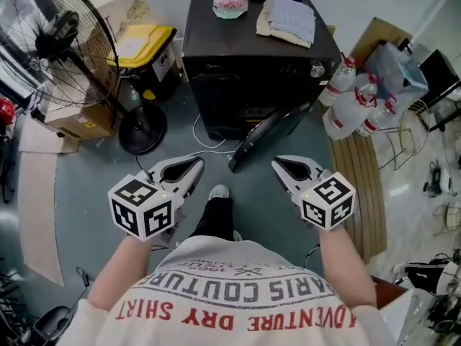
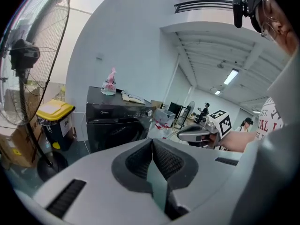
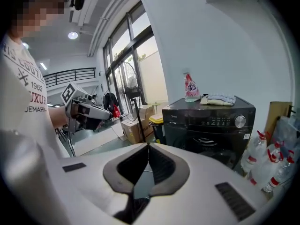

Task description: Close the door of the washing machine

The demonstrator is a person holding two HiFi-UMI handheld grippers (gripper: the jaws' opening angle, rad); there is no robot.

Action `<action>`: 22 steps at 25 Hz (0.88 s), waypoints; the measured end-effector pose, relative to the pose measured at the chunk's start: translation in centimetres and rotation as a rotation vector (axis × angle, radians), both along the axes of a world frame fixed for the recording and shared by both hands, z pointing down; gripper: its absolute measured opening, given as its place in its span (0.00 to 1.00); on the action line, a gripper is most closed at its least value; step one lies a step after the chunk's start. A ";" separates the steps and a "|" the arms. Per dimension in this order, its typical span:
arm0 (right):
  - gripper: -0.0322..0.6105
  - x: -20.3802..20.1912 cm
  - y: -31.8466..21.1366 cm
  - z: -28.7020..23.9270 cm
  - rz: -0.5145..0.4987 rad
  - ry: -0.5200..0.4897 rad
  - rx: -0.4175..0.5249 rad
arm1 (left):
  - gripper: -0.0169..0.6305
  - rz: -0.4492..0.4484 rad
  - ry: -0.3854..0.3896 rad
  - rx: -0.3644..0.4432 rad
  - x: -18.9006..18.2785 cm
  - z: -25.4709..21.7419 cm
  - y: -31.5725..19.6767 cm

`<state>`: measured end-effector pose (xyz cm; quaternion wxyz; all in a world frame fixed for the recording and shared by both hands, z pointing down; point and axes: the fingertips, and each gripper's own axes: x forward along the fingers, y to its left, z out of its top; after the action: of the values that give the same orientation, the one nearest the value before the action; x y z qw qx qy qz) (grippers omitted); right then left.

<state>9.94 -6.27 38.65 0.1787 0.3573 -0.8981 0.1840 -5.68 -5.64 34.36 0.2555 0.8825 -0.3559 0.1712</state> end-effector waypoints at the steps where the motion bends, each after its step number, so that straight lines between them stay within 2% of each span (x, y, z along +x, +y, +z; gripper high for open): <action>1: 0.09 0.0 -0.6 0.4 0.008 0.010 -0.007 | 0.07 0.002 0.003 -0.009 0.0 0.4 -0.6; 12: 0.09 0.3 -7.0 7.3 0.098 0.081 -0.139 | 0.07 0.016 -0.024 -0.145 -1.1 8.2 -8.9; 15: 0.09 0.4 -8.3 9.6 0.129 0.083 -0.180 | 0.07 0.027 -0.029 -0.195 -1.3 10.8 -9.9; 22: 0.09 1.6 -10.2 15.8 0.202 0.095 -0.292 | 0.07 0.075 -0.051 -0.254 -1.1 15.6 -11.1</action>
<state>11.58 -16.44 54.49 0.2516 0.4244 -0.8118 0.3124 -6.80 -16.76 49.98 0.3496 0.8510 -0.3044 0.2468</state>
